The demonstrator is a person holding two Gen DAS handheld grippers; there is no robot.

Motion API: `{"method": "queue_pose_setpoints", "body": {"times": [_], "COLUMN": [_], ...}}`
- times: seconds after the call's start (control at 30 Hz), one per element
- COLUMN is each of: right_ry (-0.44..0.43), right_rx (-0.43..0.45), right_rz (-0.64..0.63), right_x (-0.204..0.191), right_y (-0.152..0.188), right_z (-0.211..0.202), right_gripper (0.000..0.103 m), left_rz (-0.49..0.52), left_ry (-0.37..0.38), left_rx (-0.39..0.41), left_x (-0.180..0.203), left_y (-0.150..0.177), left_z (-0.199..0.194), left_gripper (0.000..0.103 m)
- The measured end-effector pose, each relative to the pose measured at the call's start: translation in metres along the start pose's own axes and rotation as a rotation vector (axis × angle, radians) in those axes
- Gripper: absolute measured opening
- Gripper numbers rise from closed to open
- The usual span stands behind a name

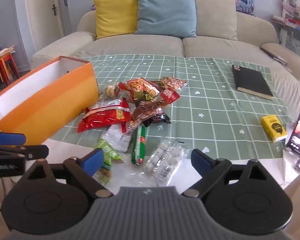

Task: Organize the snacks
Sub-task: 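Grasp the green snack packet with the left gripper while the right grasps the clear snack tray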

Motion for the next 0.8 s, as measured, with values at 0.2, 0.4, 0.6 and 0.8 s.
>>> {"method": "queue_pose_setpoints", "body": {"times": [0.2,0.4,0.6,0.8], "right_ry": [-0.023,0.015,0.066,0.063], "right_rx": [-0.057,-0.116,-0.166,-0.179], "right_rz": [0.002,0.021,0.112,0.135], "right_x": [0.002,0.01,0.034,0.037], "right_y": [0.001,-0.002,-0.012,-0.015], "right_z": [0.01,0.025,0.046,0.063], "right_gripper": [0.081,0.077,0.077,0.078], "left_rz": [0.014,0.017,0.108,0.176], "left_ry": [0.102,0.134,0.132,0.108], "left_rx": [-0.035,-0.085,-0.152,-0.173], "left_x": [0.019,0.034,0.052,0.061], "left_y": [-0.007,-0.016,-0.021,-0.01], "left_z": [0.009,0.027,0.057,0.078], "left_gripper": [0.062,0.066,0.071,0.075]}}
Point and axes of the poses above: each gripper's, at about its wrist camera, not at the fingertips, and z roughly the way its jaws point, x to its right, y to its underside, the point moved 6 cm from there along z, roughly the way its jaws point
